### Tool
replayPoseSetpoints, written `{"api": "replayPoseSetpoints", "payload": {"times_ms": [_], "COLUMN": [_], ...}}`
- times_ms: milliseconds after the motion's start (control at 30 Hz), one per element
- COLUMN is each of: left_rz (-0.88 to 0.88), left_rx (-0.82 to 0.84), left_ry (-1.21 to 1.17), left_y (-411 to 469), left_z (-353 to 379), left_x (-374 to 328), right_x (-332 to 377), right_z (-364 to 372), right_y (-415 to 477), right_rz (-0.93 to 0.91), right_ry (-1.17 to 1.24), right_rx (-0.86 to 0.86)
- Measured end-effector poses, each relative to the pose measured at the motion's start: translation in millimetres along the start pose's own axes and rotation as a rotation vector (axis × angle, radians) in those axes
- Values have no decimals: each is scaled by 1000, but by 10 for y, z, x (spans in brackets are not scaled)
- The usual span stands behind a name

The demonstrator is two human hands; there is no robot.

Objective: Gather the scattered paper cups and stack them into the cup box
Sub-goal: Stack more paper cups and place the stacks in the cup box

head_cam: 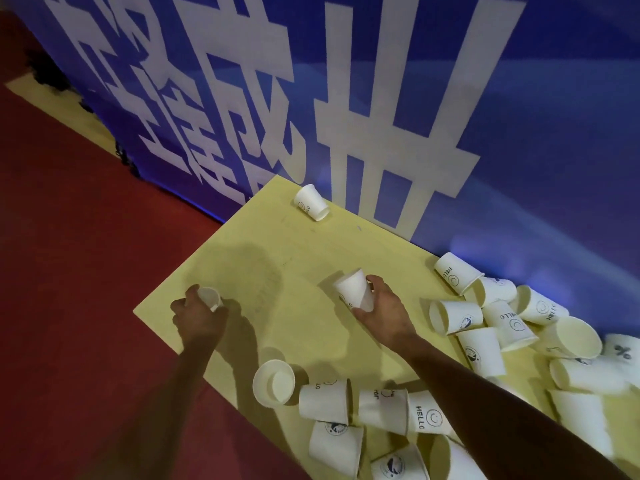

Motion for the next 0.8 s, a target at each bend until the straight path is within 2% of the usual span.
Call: {"api": "replayPoseSetpoints", "payload": {"times_ms": [133, 367, 633, 800], "left_rz": [119, 419, 714, 896], "left_rx": [35, 209, 387, 462], "left_ry": [-34, -119, -114, -94], "left_y": [-209, -914, -2288, -3335], "left_z": [-23, 36, 310, 464], "left_x": [-397, -1372, -2348, -2994], "right_x": [12, -56, -638, -1124], "right_z": [-181, -888, -2129, -2956], "right_y": [-60, -359, -1273, -2028], "right_rz": [2, -6, -17, 33], "right_ry": [22, 69, -22, 69], "right_rx": [-36, -156, -347, -497]}}
Point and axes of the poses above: each hand's wrist, its own y-axis towards the middle knuckle, its own z-axis out of the palm, x = y × z, the point moved 3 cm from there along y, towards the middle knuckle, and after that the axes turned 13 degrees about y, right-handed, at the moved point
